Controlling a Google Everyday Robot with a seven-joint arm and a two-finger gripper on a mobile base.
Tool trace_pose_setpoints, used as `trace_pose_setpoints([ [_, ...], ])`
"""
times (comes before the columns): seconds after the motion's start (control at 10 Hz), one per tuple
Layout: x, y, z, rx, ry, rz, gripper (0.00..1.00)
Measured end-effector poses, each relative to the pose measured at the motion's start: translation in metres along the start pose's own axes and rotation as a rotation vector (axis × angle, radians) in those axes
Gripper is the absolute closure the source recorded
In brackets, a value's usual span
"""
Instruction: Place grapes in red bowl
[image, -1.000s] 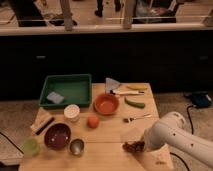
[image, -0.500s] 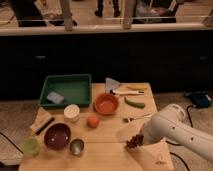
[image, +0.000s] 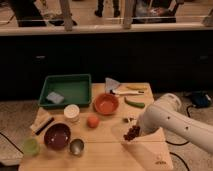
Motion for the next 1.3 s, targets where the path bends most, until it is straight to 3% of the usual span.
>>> trace_pose_setpoints([
  [1.3,-0.01,-0.075,-0.013,0.038,0.012,-0.068,1.0],
])
